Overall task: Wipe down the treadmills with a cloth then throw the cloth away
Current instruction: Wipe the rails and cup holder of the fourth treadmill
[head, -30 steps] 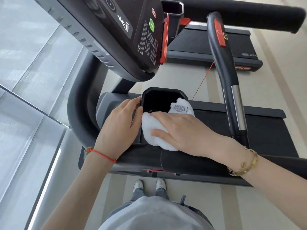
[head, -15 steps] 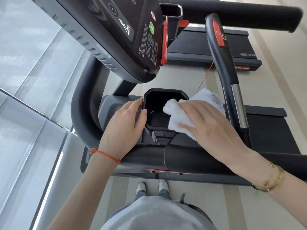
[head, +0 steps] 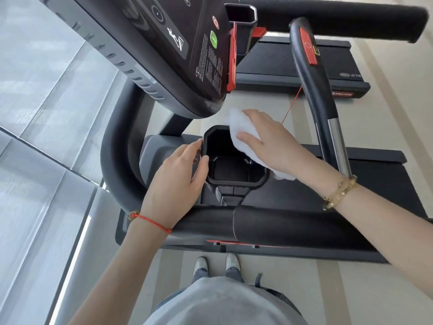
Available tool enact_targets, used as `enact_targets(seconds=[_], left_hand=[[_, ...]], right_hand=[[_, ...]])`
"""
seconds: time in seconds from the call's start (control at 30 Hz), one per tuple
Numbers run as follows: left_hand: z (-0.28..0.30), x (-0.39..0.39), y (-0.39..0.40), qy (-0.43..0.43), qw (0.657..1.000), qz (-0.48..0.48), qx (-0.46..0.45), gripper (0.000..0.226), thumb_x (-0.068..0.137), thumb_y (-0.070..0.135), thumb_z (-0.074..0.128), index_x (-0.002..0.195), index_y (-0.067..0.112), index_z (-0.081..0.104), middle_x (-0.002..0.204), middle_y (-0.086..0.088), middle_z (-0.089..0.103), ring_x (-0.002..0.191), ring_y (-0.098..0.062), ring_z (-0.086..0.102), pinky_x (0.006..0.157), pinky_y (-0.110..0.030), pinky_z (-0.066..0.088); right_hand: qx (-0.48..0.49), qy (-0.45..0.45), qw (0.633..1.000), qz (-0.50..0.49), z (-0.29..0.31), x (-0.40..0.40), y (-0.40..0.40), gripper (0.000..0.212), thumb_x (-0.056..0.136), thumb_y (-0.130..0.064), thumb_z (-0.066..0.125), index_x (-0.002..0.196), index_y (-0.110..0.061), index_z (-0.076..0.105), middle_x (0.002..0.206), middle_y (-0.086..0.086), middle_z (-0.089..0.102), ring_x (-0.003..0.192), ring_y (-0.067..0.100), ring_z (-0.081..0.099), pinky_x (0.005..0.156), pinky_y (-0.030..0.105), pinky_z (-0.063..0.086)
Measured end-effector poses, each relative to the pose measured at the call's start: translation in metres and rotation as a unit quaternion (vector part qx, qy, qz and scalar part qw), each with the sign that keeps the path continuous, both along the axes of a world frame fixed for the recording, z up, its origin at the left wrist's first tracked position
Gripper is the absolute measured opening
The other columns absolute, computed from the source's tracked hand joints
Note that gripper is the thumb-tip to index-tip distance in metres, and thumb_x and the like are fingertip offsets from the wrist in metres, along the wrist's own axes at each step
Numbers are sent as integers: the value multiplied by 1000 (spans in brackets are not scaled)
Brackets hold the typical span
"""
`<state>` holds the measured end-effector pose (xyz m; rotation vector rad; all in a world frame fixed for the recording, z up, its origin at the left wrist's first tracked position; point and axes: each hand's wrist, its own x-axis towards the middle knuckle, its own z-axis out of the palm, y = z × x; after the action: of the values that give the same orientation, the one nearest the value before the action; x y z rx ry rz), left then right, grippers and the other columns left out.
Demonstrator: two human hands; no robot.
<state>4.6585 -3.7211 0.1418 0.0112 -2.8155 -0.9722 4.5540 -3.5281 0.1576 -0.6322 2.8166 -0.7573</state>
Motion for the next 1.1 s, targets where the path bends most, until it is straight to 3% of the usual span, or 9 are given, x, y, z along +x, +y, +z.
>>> enact_targets(seconds=[0.17, 0.37, 0.5, 0.6, 0.73, 0.83, 0.93, 1.1], left_hand=[[0, 0, 1, -1, 1000, 2, 0, 44, 101, 31, 46, 142, 15, 48, 112, 2, 63, 101, -13, 58, 86, -22, 44], [0, 0, 1, 6, 1000, 2, 4, 43, 100, 29, 48, 140, 14, 50, 108, 2, 63, 97, -13, 60, 83, -23, 45], [1, 1, 1, 9, 1000, 6, -1, 43, 100, 29, 49, 141, 14, 50, 110, 1, 63, 98, -12, 60, 86, -25, 47], [1, 1, 1, 5, 1000, 2, 4, 44, 100, 31, 48, 141, 15, 49, 109, 3, 63, 97, -11, 59, 86, -27, 49], [1, 1, 1, 6, 1000, 6, 1, 44, 100, 31, 47, 142, 17, 49, 109, 4, 62, 97, -10, 58, 86, -27, 48], [1, 1, 2, 5, 1000, 2, 0, 44, 101, 31, 46, 142, 17, 48, 110, 4, 62, 97, -10, 59, 86, -30, 50], [1, 1, 1, 6, 1000, 0, 3, 44, 101, 31, 47, 142, 16, 48, 109, 3, 63, 96, -11, 60, 85, -32, 51], [3, 2, 1, 5, 1000, -2, 6, 45, 101, 31, 47, 143, 17, 48, 110, 3, 63, 97, -11, 60, 85, -32, 50]], right_hand=[[-19, -28, 999, 34, -6, 22, 23, 57, 99, -40, 45, 147, -29, 18, 143, 0, 32, 113, 19, 46, 87, 31, 34], [109, 102, 979, 136, 7, -24, -17, 43, 98, -48, 42, 131, -19, 46, 122, 0, 59, 103, 30, 57, 78, 37, 38], [134, 170, 960, 176, 2, -26, -36, 44, 96, -54, 41, 117, -17, 50, 111, 1, 63, 92, 31, 59, 67, 37, 35], [104, 153, 973, 141, 1, -22, -12, 41, 96, -53, 42, 121, -21, 49, 110, -3, 62, 91, 29, 58, 68, 35, 34], [54, 40, 994, 81, 2, -19, 21, 42, 94, -57, 41, 103, -17, 49, 78, -5, 56, 71, 17, 54, 58, 33, 36], [99, 80, 983, 135, 4, -28, 1, 42, 97, -56, 36, 103, -16, 47, 83, -5, 52, 76, 24, 52, 63, 36, 32], [120, 128, 969, 171, 3, -33, -30, 42, 97, -56, 37, 108, -17, 49, 97, 1, 62, 82, 29, 55, 65, 35, 30], [121, 155, 972, 129, 1, -16, -14, 40, 97, -49, 41, 121, -17, 45, 111, 3, 56, 91, 34, 57, 69, 38, 39]])
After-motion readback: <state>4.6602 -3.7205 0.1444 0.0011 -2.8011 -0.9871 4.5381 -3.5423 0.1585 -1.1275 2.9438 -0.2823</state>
